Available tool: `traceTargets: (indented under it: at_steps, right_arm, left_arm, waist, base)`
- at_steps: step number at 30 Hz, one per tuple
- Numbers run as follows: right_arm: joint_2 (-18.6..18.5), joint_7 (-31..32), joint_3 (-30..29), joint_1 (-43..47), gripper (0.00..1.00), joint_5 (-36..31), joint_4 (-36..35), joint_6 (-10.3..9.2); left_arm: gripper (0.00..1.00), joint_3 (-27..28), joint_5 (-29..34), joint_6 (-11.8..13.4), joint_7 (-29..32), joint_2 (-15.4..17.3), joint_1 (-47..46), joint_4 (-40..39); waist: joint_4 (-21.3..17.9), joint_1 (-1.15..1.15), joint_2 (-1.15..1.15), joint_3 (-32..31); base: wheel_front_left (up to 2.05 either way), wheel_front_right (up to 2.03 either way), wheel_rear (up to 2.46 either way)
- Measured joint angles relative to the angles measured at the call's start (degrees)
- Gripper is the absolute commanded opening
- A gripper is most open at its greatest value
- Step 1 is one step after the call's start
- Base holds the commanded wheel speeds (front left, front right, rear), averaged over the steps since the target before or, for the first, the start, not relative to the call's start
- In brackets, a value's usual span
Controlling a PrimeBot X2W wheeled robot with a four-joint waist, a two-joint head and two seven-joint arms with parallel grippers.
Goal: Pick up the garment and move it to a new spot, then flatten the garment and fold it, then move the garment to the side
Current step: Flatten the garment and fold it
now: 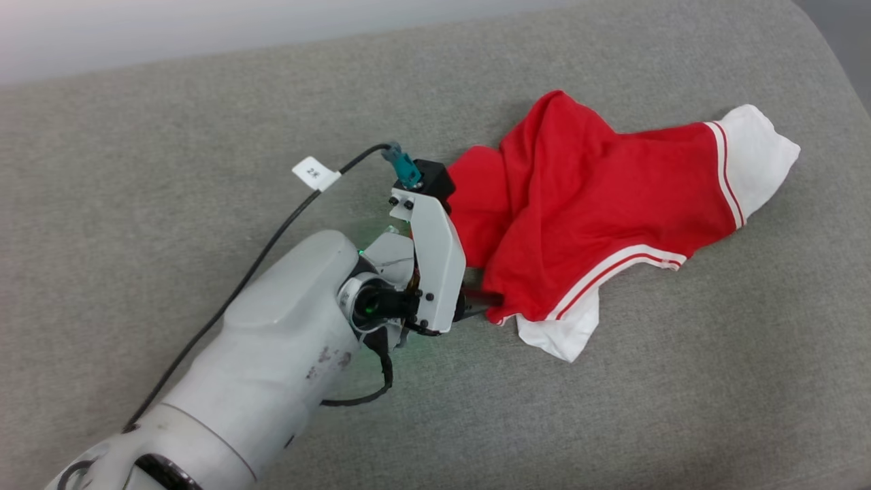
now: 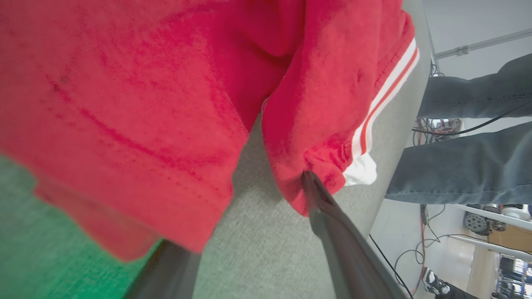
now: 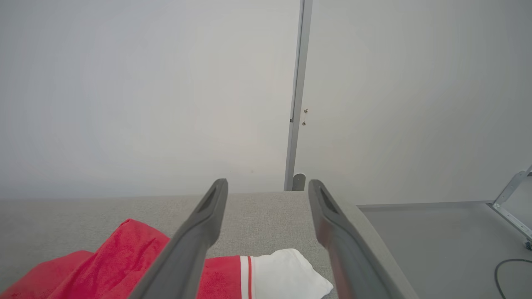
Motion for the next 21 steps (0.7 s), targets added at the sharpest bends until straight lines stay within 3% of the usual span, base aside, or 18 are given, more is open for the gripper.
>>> traceTargets:
  at_steps: [4,6,7,12,21]
  right_arm:
    - [0.63,-0.20,0.04,0.56,1.00,-0.02,0.09,0.00]
    - [0.70,-0.35,-0.03,0.58,1.00,-0.10,0.12,0.00]
    - [0.80,-0.36,-0.07,0.62,1.00,-0.20,0.15,0.00]
    - [0.99,-0.15,-0.30,1.35,1.00,-0.77,0.22,0.00]
    - [1.19,1.74,-0.64,3.58,1.00,-1.46,-0.79,0.00]
  left_arm:
    - [1.00,0.19,-2.18,0.00,1.25,-0.91,-0.07,-0.27]
    - [0.10,-0.20,-2.10,0.00,0.89,-1.08,-0.09,-0.67]
    - [0.00,-0.09,-2.24,0.00,0.52,-1.08,-0.09,-0.54]
    - [0.00,-0.49,-1.79,0.00,-1.15,1.52,-1.15,-1.07]
    - [0.00,-0.97,4.77,0.10,-2.30,15.33,-10.05,-3.72]
  waist:
    - [-0.90,0.00,0.00,0.91]
    - [-1.13,0.00,0.00,1.24]
    - [-1.15,0.00,0.00,1.32]
    - [-0.39,0.00,0.00,0.73]
    - [2.68,0.00,0.00,-2.84]
  base:
    - [0.00,0.00,0.00]
    - [0.00,0.00,0.00]
    - [0.00,0.00,0.00]
    - [0.00,0.00,0.00]
    - [0.00,0.00,0.00]
